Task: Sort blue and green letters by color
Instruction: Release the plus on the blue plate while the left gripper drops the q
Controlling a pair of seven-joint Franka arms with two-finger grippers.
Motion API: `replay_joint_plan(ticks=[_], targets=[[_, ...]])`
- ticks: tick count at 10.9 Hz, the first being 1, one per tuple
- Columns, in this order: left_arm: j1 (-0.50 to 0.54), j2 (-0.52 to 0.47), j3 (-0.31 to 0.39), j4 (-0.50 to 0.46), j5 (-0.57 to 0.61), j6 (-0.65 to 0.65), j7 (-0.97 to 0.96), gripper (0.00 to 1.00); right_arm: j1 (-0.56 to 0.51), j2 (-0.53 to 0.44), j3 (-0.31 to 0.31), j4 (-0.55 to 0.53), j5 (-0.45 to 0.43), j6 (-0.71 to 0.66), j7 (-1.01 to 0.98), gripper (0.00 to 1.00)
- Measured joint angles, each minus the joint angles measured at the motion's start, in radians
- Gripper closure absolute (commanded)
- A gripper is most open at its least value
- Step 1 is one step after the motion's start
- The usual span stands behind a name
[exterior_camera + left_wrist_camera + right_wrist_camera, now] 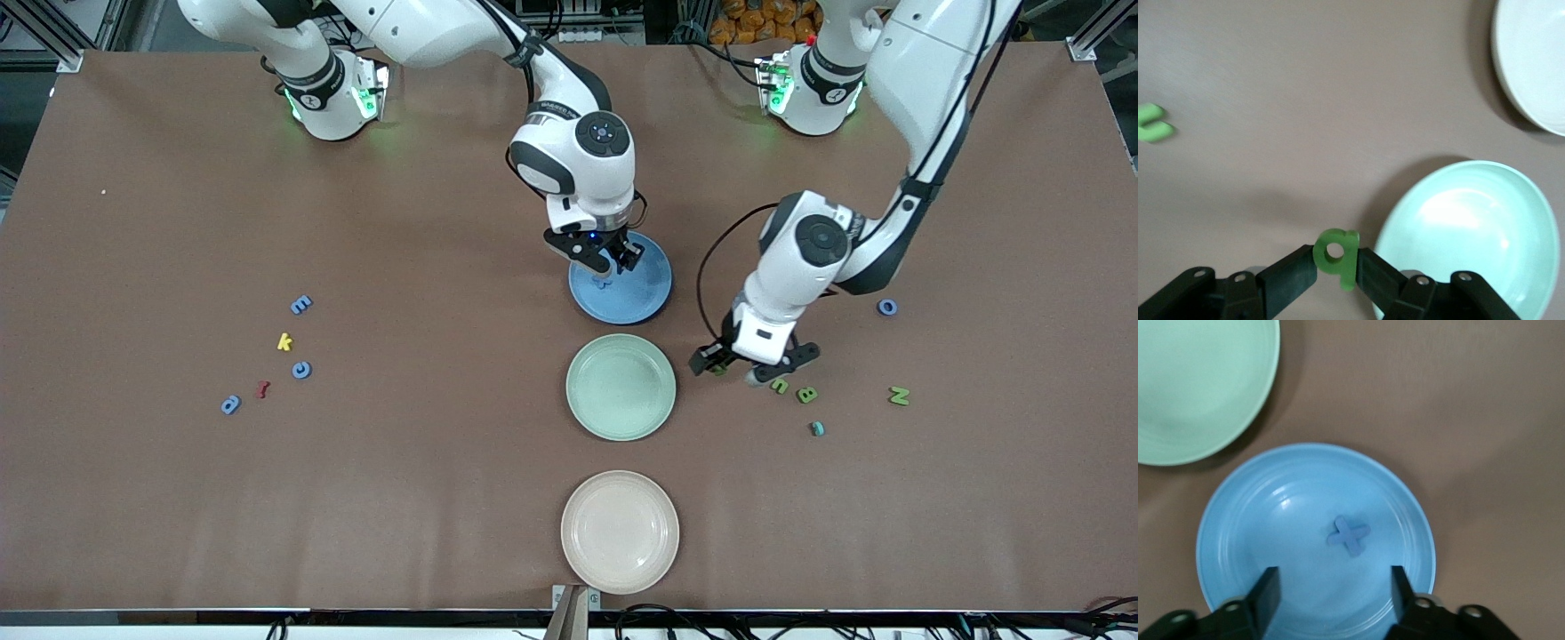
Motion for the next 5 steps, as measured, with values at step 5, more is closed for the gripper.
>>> replay_joint_plan(ticks=[5], targets=[[-0.121, 0.103, 0.012, 0.17, 0.0, 0.0, -0.218, 0.75, -0.27, -0.138, -0.001, 0.023, 0.0, -0.276, -0.474, 0.0]])
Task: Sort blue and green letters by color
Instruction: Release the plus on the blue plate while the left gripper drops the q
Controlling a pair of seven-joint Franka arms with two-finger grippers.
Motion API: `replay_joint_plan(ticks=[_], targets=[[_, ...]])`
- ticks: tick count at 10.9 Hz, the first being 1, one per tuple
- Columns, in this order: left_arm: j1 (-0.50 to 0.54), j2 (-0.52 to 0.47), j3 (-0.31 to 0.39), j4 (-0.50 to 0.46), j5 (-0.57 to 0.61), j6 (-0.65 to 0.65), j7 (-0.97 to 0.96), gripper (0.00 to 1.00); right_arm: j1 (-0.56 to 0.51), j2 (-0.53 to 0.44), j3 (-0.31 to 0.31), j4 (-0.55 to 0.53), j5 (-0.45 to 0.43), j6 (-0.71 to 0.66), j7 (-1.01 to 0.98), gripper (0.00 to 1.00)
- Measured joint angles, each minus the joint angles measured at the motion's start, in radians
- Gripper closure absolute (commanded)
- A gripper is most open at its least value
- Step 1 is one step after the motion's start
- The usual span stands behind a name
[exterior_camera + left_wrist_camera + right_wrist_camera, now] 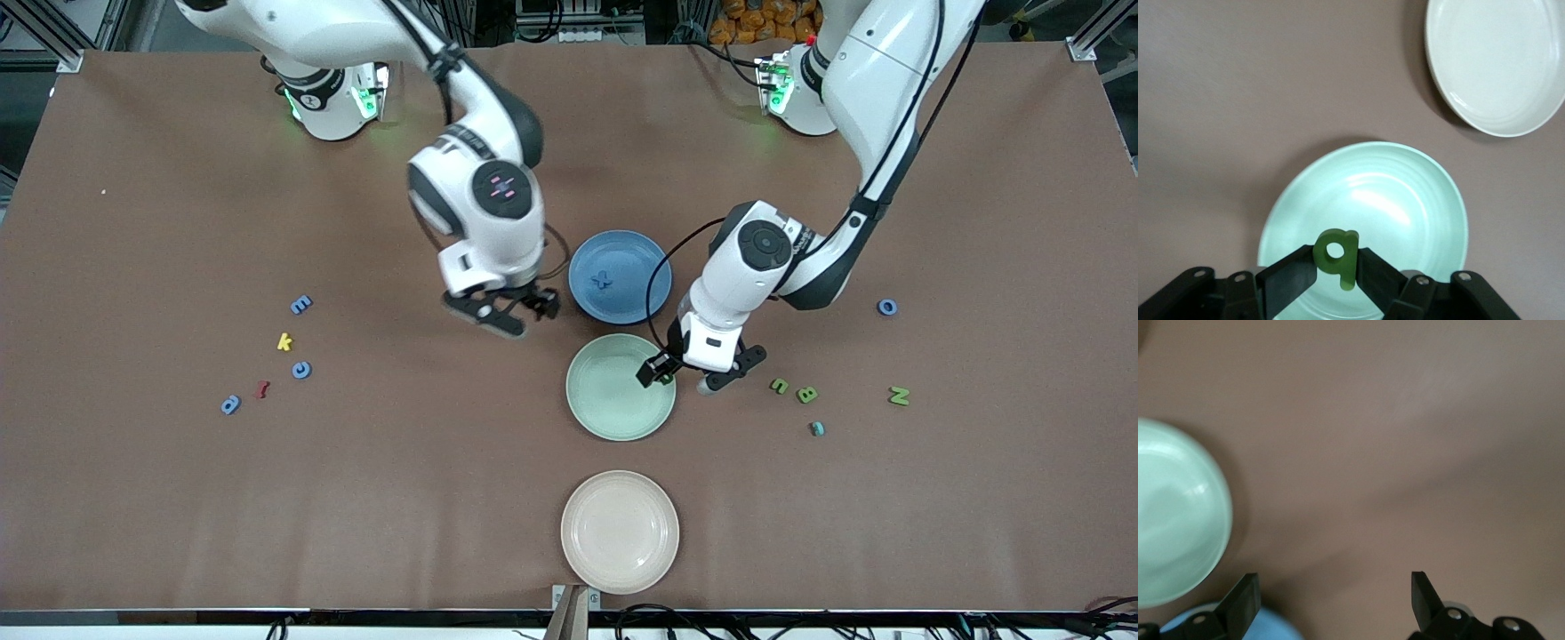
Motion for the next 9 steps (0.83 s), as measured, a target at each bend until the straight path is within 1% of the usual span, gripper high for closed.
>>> replay_joint_plan(ticks=[1, 4, 5, 7, 9], targets=[[-0.04, 0.02, 0.025, 0.029, 0.0, 0.0, -0.037, 0.01, -0.049, -0.006, -0.002, -0.002, 0.0, -0.027, -0.095, 0.0], [-0.204, 0.058, 0.175, 0.069, 0.001, 0.0, -0.102, 0.0, -0.196, -0.006, -0.01, -0.021, -0.002, -0.096, -0.366, 0.0], [-0.231, 0.062, 0.203, 0.073, 0.001, 0.0, -0.105, 0.0, -0.258, -0.007, -0.012, -0.025, -0.002, -0.102, -0.469, 0.0], [-0.236, 0.062, 0.223, 0.08, 0.002, 0.0, -0.105, 0.0, -0.402, -0.011, -0.014, -0.031, -0.003, -0.098, -0.676, 0.01], [-0.214, 0.062, 0.235, 0.082, 0.018, -0.019, -0.105, 0.0, -0.533, -0.016, -0.012, -0.034, 0.011, -0.085, -0.85, 0.01]])
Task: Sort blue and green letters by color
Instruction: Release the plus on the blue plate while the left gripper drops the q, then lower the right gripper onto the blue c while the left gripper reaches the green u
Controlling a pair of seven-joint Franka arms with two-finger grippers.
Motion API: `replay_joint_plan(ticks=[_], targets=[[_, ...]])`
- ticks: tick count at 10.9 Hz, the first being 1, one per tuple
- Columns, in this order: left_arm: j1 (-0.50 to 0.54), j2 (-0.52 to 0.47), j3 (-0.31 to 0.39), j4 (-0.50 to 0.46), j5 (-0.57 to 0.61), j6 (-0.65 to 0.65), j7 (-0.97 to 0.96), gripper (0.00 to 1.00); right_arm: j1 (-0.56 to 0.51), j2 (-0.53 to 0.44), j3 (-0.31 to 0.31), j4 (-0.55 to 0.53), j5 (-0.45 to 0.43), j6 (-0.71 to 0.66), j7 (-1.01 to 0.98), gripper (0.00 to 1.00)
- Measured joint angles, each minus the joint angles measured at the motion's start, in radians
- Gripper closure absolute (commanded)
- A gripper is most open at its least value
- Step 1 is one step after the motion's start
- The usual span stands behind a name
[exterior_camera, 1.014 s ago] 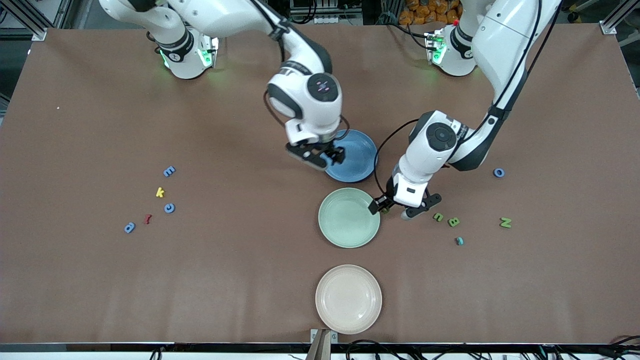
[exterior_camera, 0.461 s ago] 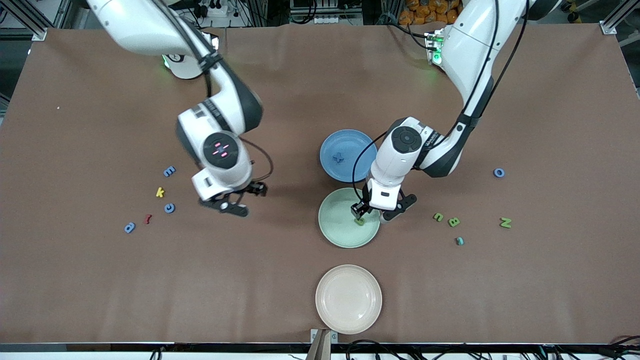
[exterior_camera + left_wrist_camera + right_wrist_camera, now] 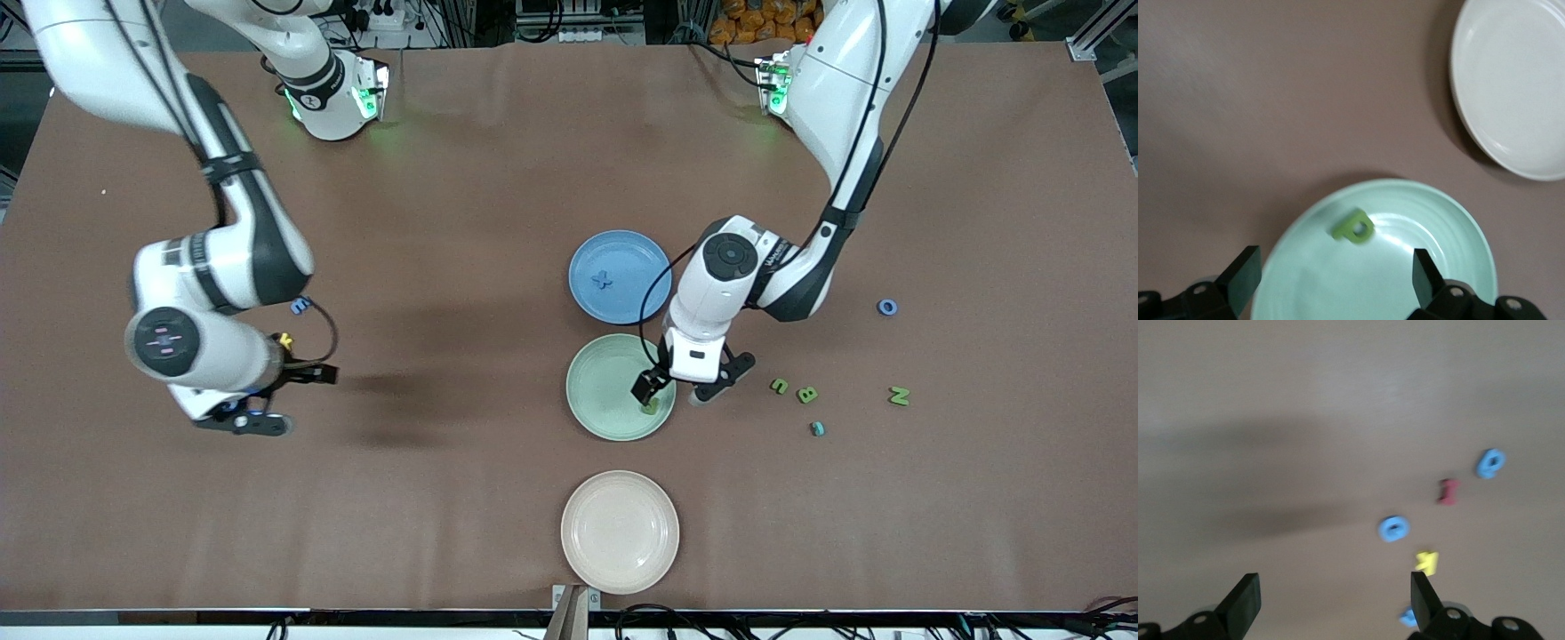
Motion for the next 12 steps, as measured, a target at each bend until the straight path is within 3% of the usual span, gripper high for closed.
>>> replay_joint_plan(ticks=[1, 3, 7, 10, 12], targets=[[0.021, -0.001, 0.001, 0.002, 0.021, -0.029, 0.002, 0.0, -0.058, -0.008, 0.001, -0.017, 0.022, 0.03, -0.094, 0.01], [0.067, -0.006, 0.002, 0.009, 0.03, -0.092, 0.06, 0.0, -0.15, -0.048, 0.002, -0.149, 0.05, 0.201, -0.242, 0.01], [0.147, -0.018, 0.003, 0.01, 0.03, -0.187, 0.117, 0.0, -0.182, -0.065, -0.002, -0.419, 0.051, 0.54, -0.281, 0.1], [0.19, -0.041, 0.003, -0.009, 0.03, -0.312, 0.129, 0.0, -0.181, -0.064, -0.005, -0.481, 0.051, 0.601, -0.281, 0.18], [0.224, -0.058, 0.003, -0.049, 0.031, -0.319, 0.146, 0.0, -0.179, -0.042, -0.01, -0.514, 0.051, 0.678, -0.281, 0.28]])
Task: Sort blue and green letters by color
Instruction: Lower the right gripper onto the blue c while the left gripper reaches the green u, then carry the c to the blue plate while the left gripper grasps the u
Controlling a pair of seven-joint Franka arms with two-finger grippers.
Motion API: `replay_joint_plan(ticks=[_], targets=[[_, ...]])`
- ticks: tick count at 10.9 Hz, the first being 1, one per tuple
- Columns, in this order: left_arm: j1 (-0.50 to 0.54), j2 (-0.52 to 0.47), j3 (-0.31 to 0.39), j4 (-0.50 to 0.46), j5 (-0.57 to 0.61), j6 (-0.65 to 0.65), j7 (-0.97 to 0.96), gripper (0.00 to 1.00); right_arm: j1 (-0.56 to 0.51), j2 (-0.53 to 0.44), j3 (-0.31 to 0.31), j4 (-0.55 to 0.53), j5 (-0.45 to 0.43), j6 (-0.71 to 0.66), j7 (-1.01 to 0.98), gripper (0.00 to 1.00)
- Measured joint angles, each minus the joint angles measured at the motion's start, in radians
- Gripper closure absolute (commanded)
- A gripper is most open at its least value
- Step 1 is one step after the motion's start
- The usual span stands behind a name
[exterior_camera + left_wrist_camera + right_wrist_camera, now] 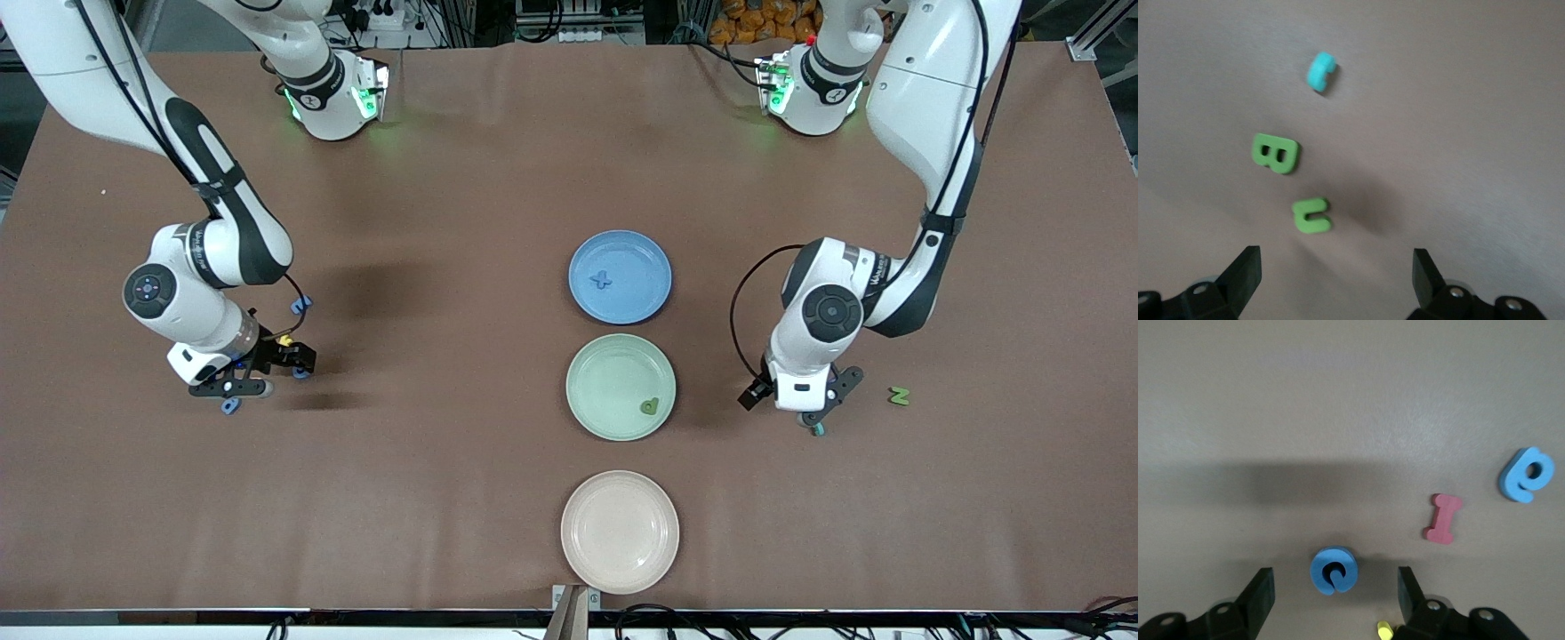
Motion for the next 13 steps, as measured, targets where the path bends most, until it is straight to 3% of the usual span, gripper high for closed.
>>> replay_joint_plan(ticks=[8, 10, 12, 13], targets=[[0.069, -0.008, -0.034, -0.047, 0.0, 0.062, 0.003, 0.0, 0.019, 0.033, -0.016, -0.008, 0.001, 0.041, 0.053, 0.51], [0.069, -0.003, -0.034, -0.058, 0.0, 0.066, 0.003, 0.0, 0.031, 0.04, -0.018, -0.008, 0.001, 0.045, 0.072, 0.67], [0.071, 0.01, -0.034, -0.058, 0.0, 0.077, 0.003, 0.0, 0.031, 0.039, -0.023, -0.007, 0.001, 0.048, 0.077, 0.95], [0.072, 0.013, -0.034, -0.059, 0.0, 0.081, 0.003, 0.0, 0.031, 0.038, -0.024, -0.007, 0.001, 0.048, 0.079, 1.0]])
